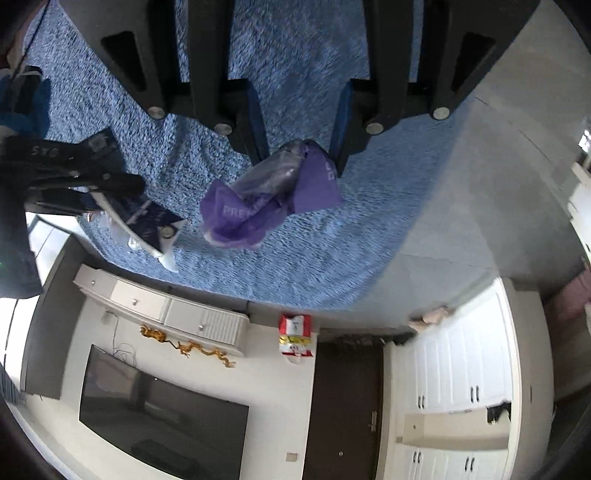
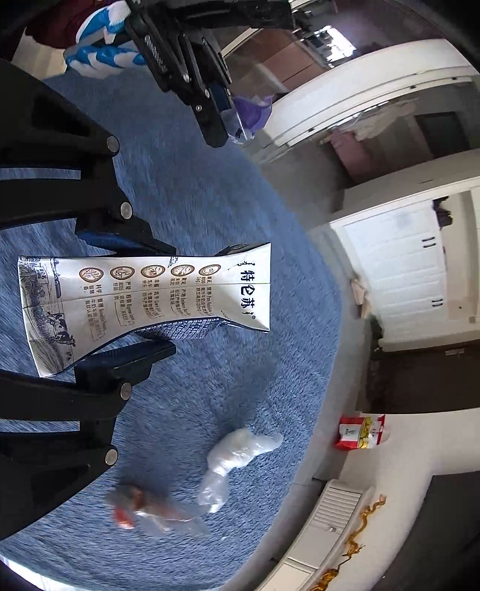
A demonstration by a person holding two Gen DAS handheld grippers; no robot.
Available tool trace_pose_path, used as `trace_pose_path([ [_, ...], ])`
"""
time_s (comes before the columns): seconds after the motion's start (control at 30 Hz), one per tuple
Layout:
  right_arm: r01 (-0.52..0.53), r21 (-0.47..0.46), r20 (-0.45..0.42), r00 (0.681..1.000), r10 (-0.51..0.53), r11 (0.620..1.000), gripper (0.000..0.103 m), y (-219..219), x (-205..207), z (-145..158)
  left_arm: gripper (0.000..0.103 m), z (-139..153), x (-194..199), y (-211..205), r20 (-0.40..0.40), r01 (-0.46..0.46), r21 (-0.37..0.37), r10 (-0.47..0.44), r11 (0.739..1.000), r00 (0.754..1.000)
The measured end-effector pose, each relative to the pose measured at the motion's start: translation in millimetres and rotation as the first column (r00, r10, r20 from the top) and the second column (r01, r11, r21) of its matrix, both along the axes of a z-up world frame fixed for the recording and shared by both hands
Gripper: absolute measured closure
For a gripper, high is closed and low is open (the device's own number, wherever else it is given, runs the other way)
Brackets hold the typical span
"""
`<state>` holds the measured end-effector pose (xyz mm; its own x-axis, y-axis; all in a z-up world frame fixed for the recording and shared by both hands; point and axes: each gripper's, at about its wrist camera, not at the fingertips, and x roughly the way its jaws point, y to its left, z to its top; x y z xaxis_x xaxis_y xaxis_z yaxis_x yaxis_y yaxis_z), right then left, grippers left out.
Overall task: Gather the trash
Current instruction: 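Carry the purple bag and white carton to the white bin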
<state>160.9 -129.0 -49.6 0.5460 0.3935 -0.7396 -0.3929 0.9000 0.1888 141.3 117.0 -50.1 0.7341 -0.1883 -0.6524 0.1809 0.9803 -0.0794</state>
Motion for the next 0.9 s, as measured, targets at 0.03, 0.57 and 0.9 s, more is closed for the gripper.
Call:
trace_pose_path([
  [0.03, 0.005, 0.010, 0.006, 1.000, -0.005, 1.000, 0.059, -1.9, -5.1, 3.3, 0.072, 2.6, -4.3, -1.4, 0.008, -0.002, 0.012, 0.002, 1.000, 1.000],
  [0.57, 0.110, 0.116, 0.092, 0.988, -0.121, 0.987, 0.059, -63.3, -78.9, 38.1, 0.072, 24.5, -59.0, -42.3, 0.053, 0.042, 0.070, -0.046, 0.997, 0.998],
  [0.9, 0.208, 0.168, 0.058, 0.974, -0.220, 0.964, 0.059, -110.9, -108.6, 20.1, 0.072, 32.7, -76.2, -83.3, 0.073, 0.073, 0.146, -0.085, 0.986, 0.994],
])
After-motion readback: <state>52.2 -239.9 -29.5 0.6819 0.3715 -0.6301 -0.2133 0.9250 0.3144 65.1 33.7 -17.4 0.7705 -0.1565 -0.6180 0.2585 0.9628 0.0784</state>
